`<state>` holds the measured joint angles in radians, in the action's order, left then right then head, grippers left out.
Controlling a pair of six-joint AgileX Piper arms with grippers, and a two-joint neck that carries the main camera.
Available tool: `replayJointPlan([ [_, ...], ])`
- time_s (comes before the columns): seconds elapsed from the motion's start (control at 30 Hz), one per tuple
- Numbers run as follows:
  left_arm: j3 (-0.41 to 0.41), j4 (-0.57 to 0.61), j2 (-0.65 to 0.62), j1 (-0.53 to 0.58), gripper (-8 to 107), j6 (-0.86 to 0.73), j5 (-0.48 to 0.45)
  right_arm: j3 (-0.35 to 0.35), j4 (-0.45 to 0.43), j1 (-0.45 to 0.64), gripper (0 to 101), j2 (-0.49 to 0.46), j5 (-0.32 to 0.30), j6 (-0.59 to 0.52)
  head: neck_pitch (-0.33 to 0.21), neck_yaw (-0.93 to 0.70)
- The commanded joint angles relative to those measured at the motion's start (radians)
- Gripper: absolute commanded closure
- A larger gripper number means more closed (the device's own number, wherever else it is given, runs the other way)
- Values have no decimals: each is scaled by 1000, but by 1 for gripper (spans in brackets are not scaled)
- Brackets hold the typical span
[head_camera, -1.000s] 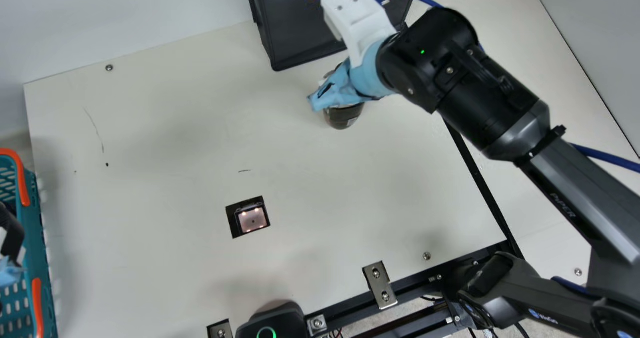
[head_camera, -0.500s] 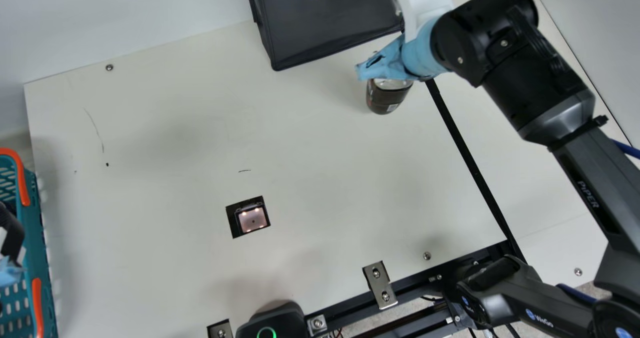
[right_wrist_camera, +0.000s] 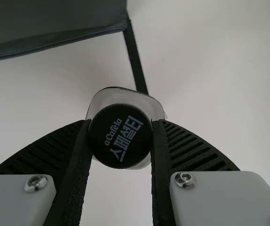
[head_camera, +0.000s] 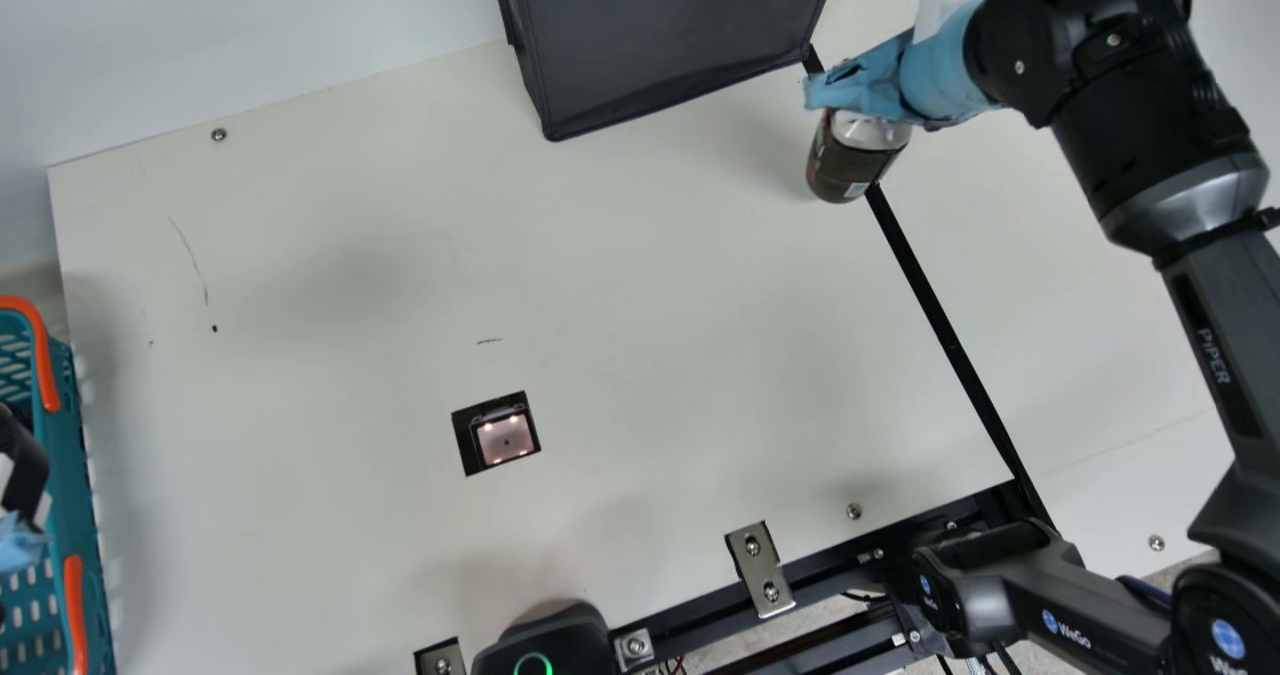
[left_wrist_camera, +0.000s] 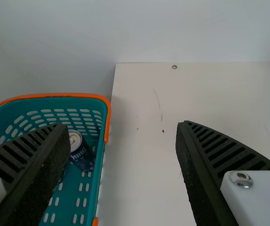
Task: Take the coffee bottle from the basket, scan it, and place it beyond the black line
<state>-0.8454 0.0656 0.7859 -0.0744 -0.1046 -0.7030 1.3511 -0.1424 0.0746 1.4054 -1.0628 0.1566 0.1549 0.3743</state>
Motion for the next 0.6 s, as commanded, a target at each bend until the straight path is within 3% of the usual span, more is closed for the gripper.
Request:
replayJointPlan([
  [0.0, 0, 0, 0, 0, 9, 0, 0, 4, 1, 28, 101, 5, 1, -2, -17, 2],
  [0.57, 0, 0, 0, 0, 9, 0, 0, 17, 0, 195, 101, 41, 11, -31, -17, 2],
])
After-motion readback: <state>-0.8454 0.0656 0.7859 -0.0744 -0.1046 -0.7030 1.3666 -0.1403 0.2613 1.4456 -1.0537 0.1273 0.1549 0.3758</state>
